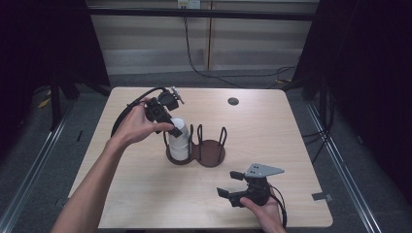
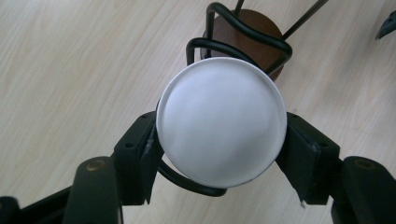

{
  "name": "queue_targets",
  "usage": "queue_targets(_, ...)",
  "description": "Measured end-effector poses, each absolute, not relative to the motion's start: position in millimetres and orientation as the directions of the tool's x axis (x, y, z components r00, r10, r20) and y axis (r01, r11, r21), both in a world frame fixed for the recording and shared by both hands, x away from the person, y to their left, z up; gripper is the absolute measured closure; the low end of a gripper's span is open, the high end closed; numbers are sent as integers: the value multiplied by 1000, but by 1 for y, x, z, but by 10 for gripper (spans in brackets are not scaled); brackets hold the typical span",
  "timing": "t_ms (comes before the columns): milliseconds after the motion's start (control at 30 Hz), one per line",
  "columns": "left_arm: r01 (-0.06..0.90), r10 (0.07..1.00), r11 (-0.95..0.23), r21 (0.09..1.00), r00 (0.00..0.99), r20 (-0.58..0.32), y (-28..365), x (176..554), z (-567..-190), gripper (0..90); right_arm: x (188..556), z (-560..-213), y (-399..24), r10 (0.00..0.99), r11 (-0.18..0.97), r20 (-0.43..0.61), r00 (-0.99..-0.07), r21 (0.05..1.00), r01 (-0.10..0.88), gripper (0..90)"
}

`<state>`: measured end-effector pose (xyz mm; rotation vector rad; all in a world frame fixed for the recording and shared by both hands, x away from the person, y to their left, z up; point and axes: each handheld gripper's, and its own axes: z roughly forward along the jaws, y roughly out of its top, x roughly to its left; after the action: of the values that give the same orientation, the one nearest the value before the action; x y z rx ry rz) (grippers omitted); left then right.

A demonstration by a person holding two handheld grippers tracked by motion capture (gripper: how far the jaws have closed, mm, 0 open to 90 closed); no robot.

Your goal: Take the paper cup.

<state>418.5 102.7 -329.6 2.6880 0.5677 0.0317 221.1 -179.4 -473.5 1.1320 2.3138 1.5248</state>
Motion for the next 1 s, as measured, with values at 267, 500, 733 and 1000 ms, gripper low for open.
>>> queue_targets(267, 395, 406, -833, 388, 912, -55, 102, 417, -323, 358, 221, -474, -179, 656, 201, 273, -703, 835, 512, 182)
queue_targets(500, 394, 406, -840, 372, 912, -49, 100, 415, -318, 358, 221, -474, -179, 658, 201, 271, -702, 836, 511, 182)
queue_targets(733, 407, 426, -818, 407, 903, -47, 107, 414, -311, 359, 222, -474, -180, 659, 196, 274, -700, 837, 512, 182)
queue_targets(1000, 396, 413, -811, 431, 909, -59, 114, 412, -303, 361, 222, -474, -179, 660, 200, 275, -699, 833, 516, 182)
